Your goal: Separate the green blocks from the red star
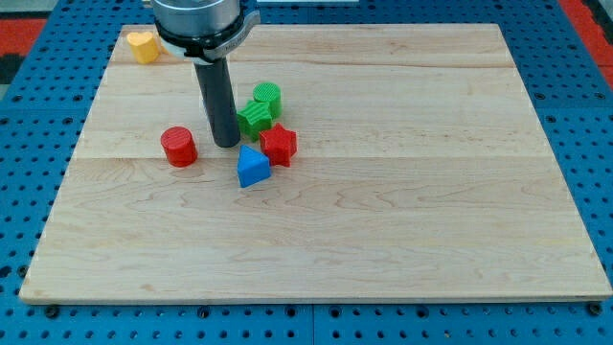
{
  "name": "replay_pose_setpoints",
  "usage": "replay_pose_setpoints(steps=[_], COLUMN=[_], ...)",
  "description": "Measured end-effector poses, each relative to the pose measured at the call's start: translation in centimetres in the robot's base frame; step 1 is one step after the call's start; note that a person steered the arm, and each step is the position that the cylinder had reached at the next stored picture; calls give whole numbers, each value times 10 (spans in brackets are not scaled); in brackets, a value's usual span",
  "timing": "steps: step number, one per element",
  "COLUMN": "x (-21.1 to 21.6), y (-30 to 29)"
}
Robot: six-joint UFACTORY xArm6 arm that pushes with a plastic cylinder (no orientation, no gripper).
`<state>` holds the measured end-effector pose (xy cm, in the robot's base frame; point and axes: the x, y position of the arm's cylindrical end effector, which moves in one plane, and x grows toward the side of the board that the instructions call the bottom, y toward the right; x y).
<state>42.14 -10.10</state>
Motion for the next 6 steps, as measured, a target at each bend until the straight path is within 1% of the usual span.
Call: replay_pose_setpoints(steps=[3,4,6], x=[10,-20,-77], y=[-5,11,102])
